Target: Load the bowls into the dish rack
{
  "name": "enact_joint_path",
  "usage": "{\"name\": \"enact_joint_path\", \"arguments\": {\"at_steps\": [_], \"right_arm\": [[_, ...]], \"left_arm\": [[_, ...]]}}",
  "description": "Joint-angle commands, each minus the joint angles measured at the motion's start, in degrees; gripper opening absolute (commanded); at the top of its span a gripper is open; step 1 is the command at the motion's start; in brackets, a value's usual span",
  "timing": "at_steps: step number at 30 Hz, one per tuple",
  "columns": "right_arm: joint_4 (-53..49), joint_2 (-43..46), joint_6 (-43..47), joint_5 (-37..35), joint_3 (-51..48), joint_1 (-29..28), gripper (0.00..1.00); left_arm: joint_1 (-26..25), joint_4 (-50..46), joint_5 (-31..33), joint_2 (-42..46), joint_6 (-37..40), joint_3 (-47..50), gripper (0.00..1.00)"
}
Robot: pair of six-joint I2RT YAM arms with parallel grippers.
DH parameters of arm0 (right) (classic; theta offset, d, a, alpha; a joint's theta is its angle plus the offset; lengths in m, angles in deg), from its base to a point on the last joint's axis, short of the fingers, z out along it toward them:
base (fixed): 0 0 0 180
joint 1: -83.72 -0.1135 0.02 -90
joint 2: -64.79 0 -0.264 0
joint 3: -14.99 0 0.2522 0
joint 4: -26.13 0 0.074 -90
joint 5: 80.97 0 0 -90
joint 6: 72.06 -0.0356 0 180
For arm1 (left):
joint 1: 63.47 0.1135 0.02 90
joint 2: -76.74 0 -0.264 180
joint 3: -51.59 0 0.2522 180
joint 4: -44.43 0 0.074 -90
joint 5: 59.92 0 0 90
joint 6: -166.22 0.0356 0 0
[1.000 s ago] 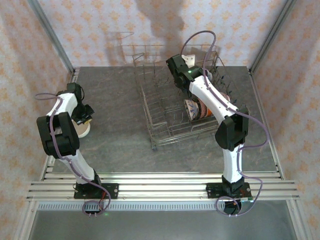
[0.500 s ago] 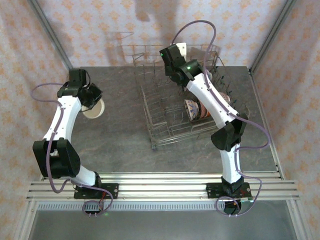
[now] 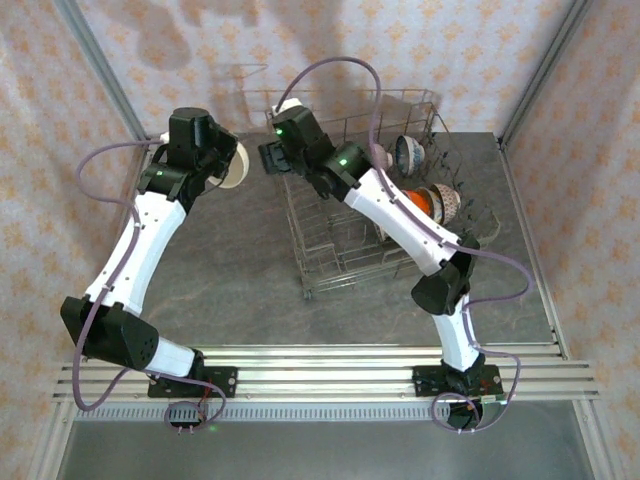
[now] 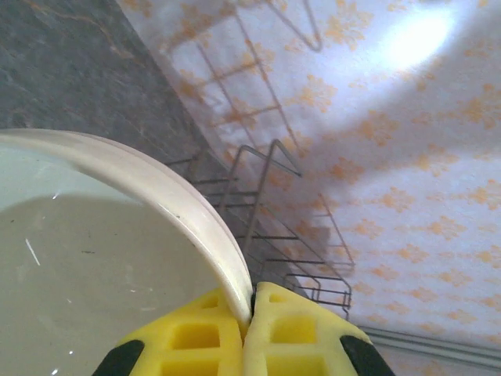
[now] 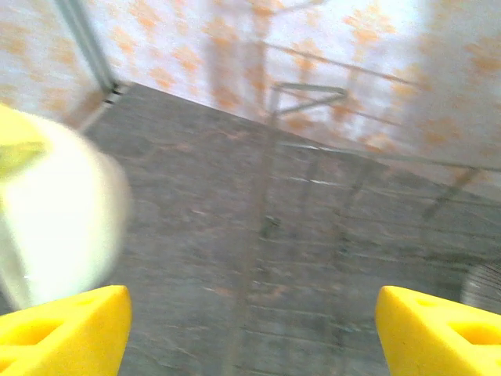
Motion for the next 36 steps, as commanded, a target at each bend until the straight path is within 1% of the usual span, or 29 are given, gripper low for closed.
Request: {"name": "enact_joint_path", "arguments": {"at_steps": [1, 7, 11, 15, 17, 21, 26, 30, 33, 36], "right_arm": [[7.2, 0.3, -0.1, 2.9, -1.1, -1.1, 0.79], [8.5, -2.0, -2.0, 0.5, -0.4, -2.3, 0.78], [10.4, -2.5, -2.7, 0.9, -1.2, -2.7, 0.77], [12.2, -3.5, -4.3, -1.1, -1.2, -3.2, 0.75], [12.9, -4.3, -5.4, -3.3, -1.1, -3.4, 0.74], [13.5, -5.7, -7.0, -10.0, -0.3, -4.1, 0.69], [17.0, -5.8, -8.5, -17.5, -2.5, -5.3, 0.61], [19.9, -5.3, -8.7, -25.0, -4.2, -6.4, 0.5], [19.4, -6.1, -9.4, -28.8, -3.1, -6.4, 0.42], [16.1, -7.5, -11.2, -32.7, -0.4, -6.5, 0.34]], "left_arm": [[-0.8, 4.6, 4.8, 0.7, -2.7, -4.7, 0.0], [-1.6, 3.7, 5.9, 1.2, -2.6, -7.0, 0.0], [-1.9, 3.5, 6.0, 1.3, -2.7, -7.8, 0.0], [-2.5, 3.3, 6.4, 1.0, -2.9, -8.0, 0.0], [-2.8, 3.2, 6.7, 0.8, -3.2, -8.1, 0.0], [-3.6, 3.6, 7.2, 0.6, -3.7, -8.3, 0.0], [-4.5, 3.9, 7.2, -0.3, -4.6, -8.1, 0.0], [-4.8, 3.7, 7.5, -0.3, -4.9, -7.5, 0.0], [-4.8, 4.0, 7.6, -0.1, -4.9, -7.1, 0.0], [-4.9, 4.5, 7.0, -0.3, -5.1, -7.1, 0.0]]}}
